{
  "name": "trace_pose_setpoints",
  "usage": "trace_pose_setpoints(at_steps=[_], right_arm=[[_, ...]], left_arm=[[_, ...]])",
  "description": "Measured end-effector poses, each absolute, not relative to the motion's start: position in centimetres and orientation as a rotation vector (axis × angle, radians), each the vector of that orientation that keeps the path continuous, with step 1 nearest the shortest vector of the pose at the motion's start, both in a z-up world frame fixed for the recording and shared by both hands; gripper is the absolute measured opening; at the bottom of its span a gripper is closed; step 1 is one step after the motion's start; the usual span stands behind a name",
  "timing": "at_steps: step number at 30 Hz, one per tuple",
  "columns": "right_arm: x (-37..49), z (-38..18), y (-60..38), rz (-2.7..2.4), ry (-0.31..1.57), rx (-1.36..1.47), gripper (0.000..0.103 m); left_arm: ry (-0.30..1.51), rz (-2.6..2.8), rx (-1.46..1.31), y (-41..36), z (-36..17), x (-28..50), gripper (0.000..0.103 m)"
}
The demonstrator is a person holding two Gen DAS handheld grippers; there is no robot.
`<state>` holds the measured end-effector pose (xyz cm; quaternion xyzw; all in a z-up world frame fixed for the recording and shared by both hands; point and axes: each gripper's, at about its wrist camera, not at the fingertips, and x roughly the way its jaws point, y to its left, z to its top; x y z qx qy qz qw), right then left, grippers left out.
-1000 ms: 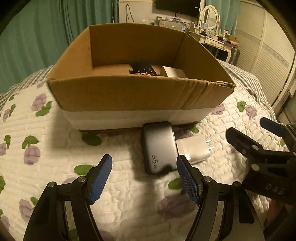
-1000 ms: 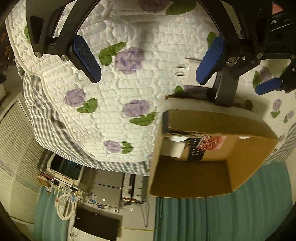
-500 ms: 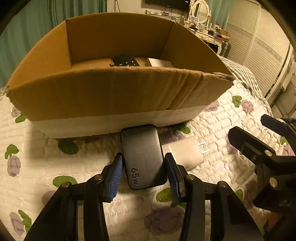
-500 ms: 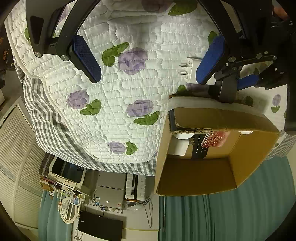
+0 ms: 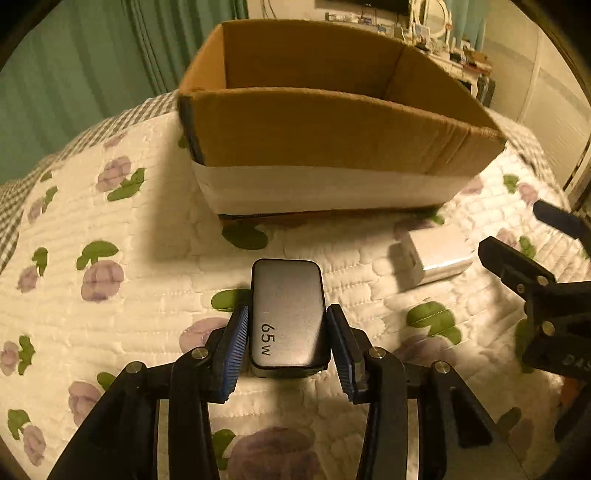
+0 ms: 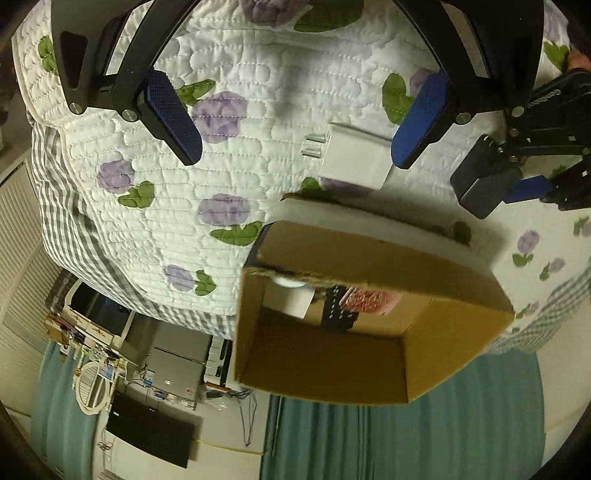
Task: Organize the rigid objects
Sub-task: 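Grasp the grey charger with the left tool while the right grasps the white plug charger, then lower both chargers into the box and open both tools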
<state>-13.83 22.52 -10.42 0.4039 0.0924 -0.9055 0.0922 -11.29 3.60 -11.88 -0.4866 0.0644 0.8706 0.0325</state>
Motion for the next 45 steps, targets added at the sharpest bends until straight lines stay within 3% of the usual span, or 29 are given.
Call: trace_pose_setpoints(at_steps=[3, 13, 16, 20, 23, 26, 29, 35, 45], right_arm=[[-14.1, -11.0, 22.3, -2.669, 0.283, 1.228, 0.103], [-16.2, -13.7, 19.1, -2.565, 0.429, 1.273, 0.102], [-16.8, -15.3, 18.4, -2.525, 0.474, 1.350, 0.096], [-17.7, -15.9, 17.9, -2.511, 0.488, 1.352, 0.095], [-18.2, -16.0, 18.1, -2.495, 0.460, 1.351, 0.084], [-17.7, -15.4, 18.1, -2.495, 0.463, 1.322, 0.061], [-17.1, -15.1, 18.2, -2.507, 0.480, 1.312, 0.062], [-14.8, -12.2, 19.5, -2.555, 0.430, 1.250, 0.062], [-12.3, -0.5, 19.3, -2.657, 0.382, 0.976, 0.062]], left_arm=[[0.270, 2.668, -1.553, 3.8, -13.1, -12.0, 0.044], [0.122, 2.720, -1.460, 1.5, -10.8, -10.8, 0.042], [0.127, 2.736, -1.449, 1.4, -10.7, -10.8, 0.042], [0.130, 2.722, -1.447, 2.3, -10.7, -11.5, 0.042], [0.130, 2.711, -1.447, 2.6, -10.9, -11.9, 0.042], [0.132, 2.715, -1.439, 3.0, -10.7, -11.5, 0.042], [0.135, 2.722, -1.427, 3.1, -10.2, -11.2, 0.042], [0.131, 2.742, -1.367, 3.1, -7.9, -9.9, 0.042], [0.105, 2.809, -1.204, 2.7, -1.0, -8.8, 0.042]])
